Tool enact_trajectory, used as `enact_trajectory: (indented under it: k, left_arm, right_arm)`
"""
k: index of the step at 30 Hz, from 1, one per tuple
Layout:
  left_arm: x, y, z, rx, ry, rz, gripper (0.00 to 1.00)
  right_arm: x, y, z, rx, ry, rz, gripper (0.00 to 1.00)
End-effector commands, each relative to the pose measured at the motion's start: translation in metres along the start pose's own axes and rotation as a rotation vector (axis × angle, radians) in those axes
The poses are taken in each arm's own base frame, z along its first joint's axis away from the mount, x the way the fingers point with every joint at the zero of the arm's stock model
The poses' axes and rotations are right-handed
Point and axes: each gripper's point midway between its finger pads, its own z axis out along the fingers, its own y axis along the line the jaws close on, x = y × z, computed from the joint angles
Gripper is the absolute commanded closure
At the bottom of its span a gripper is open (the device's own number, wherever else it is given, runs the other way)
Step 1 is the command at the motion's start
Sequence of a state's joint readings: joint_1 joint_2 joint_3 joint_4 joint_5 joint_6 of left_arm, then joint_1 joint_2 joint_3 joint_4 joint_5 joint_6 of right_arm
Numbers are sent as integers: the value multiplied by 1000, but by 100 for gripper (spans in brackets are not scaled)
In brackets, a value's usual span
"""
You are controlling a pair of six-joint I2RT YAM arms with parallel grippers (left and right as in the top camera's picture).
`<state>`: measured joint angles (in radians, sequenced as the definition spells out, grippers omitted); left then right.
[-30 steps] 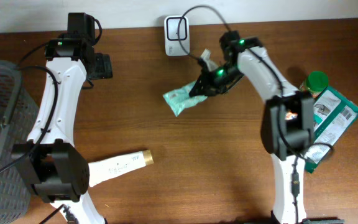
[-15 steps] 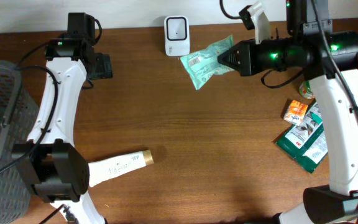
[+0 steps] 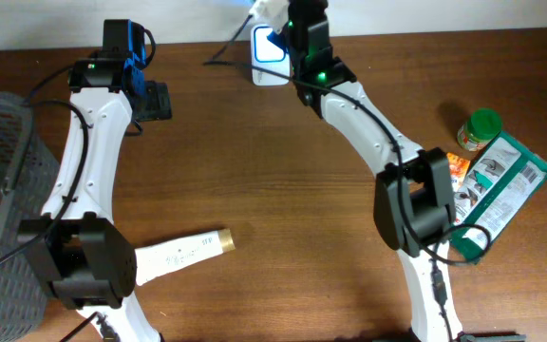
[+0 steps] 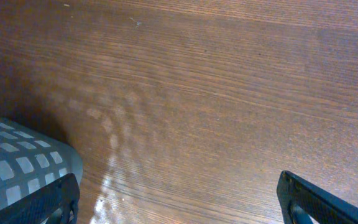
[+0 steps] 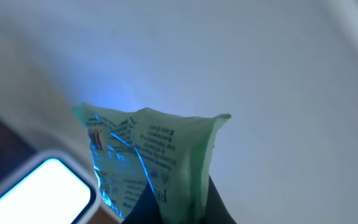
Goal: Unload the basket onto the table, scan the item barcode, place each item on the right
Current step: 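Hold the pouch in front of the scanner window, then place the pouch on the right pile and release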
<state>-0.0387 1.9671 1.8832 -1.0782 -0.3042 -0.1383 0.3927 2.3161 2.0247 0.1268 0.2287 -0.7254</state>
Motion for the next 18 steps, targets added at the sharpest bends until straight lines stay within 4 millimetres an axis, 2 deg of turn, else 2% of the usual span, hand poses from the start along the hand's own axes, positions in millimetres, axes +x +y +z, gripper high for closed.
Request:
enact_trajectory:
  k: [1, 4, 11, 12, 13, 15, 18]
  left_arm:
    - [-5, 5, -9, -4, -24, -9, 1]
    - [-5, 4, -9, -4, -25, -9, 1]
    - [-5, 5, -9, -4, -24, -9, 1]
    - [-5, 5, -9, -5, -24, -9, 1]
    - [-5, 5, -9, -4, -24, -9, 1]
    - [-5, 5, -9, -4, -24, -9, 1]
    - [-5, 5, -9, -5, -24, -9, 1]
  right_arm:
    - [18, 6, 19, 118, 19, -226, 96]
    - [33, 23, 29, 112, 24, -272, 96]
    - [19, 40, 25, 91, 3, -276, 96]
    - [17, 36, 24, 101, 5, -271, 96]
    - [10, 20, 17, 128, 22, -237, 96]
    - [-2, 2, -3, 84, 65, -128, 96]
    - [-25, -42, -64, 23, 162, 180, 96]
